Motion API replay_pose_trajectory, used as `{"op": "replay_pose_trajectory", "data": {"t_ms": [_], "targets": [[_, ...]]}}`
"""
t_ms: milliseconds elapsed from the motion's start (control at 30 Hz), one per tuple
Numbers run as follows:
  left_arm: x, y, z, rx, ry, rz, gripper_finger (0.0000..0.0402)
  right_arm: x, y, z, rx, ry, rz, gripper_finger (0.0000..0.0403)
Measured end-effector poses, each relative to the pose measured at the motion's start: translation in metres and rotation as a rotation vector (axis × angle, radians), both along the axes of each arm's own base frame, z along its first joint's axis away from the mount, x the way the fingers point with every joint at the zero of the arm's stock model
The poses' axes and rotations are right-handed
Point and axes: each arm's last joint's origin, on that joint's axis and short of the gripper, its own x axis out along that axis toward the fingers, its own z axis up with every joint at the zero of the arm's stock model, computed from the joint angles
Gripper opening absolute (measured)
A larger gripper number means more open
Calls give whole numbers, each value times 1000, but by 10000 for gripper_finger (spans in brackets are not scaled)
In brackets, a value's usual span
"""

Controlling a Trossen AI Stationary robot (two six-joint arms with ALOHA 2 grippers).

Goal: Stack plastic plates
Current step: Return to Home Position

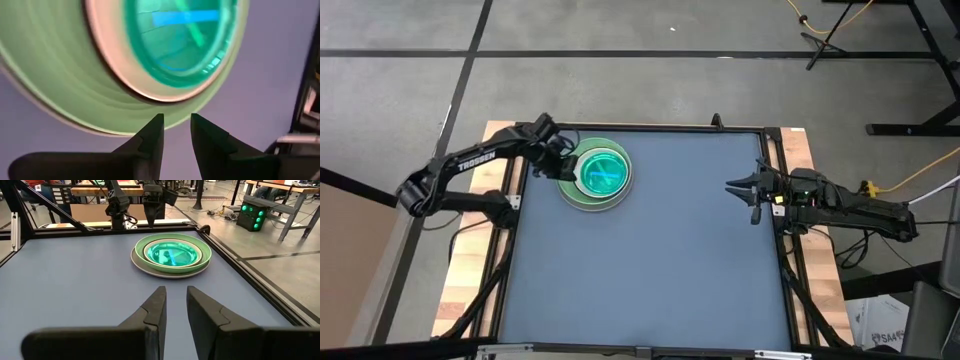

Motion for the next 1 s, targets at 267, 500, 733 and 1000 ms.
{"op": "replay_pose_trajectory", "data": {"t_ms": [267,500,733,1000], "targets": [[0,-29,27,269,-89,-232,89,0,0,0,1,1,4,67],[-2,-66,52,563,-103,-306,89,0,0,0,2,6,3,67],[7,-93,63,778,-269,-349,88,0,0,0,2,6,3,67],[9,-110,50,991,-480,-442,88,0,0,0,2,5,5,67]]}}
